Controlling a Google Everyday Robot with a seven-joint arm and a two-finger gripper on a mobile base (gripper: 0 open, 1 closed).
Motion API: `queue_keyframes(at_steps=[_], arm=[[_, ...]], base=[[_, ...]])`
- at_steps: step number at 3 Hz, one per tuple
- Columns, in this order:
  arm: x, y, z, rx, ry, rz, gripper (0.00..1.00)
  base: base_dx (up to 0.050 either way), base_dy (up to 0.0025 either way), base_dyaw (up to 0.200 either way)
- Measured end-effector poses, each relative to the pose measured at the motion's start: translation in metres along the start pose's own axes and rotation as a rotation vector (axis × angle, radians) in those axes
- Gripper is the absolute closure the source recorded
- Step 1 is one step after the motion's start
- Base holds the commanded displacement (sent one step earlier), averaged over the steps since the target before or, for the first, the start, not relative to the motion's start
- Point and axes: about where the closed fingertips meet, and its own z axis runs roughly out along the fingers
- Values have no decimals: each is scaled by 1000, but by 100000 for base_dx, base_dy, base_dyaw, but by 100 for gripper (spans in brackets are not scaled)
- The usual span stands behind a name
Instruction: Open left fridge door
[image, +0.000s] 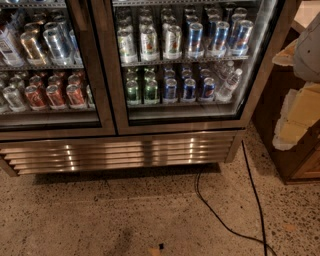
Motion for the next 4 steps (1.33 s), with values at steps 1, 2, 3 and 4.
queue_keyframes(at_steps=[1, 2, 3, 4], arm=[[0, 0, 0, 1, 0, 0, 0], [-27, -1, 33, -79, -96, 10, 0], [-83, -3, 81, -179, -321, -16, 0], [-122, -9, 131, -235, -634, -20, 0]], base=[[0, 0, 0], [0, 0, 0], [0, 0, 0], [0, 0, 0]])
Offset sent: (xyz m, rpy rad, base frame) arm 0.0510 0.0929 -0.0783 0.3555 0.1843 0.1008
